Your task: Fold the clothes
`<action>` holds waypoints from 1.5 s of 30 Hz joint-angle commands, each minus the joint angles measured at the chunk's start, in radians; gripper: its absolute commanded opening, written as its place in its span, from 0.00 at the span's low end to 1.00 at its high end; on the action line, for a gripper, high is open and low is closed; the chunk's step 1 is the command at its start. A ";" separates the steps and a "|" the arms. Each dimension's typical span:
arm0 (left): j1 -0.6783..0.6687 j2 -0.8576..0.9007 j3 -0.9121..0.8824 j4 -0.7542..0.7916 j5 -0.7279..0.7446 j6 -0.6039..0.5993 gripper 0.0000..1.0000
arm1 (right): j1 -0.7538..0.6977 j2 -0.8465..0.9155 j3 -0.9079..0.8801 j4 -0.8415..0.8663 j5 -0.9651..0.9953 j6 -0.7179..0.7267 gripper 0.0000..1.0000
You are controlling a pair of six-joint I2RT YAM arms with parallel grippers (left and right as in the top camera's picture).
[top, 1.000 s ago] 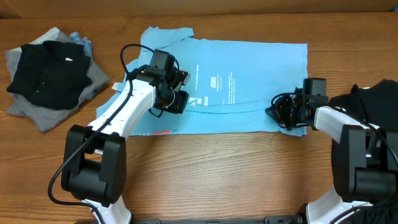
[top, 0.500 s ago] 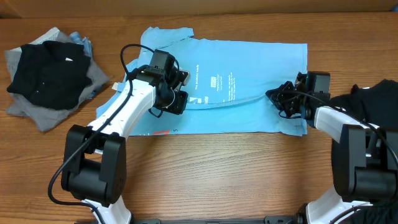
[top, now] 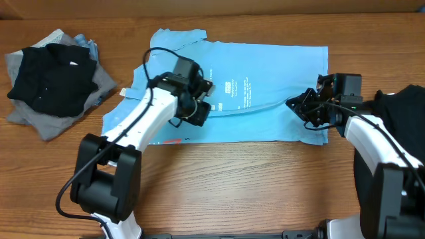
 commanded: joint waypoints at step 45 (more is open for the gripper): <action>-0.002 0.110 0.412 -0.068 -0.180 -0.120 0.22 | -0.145 -0.024 0.021 -0.282 0.295 -0.075 0.46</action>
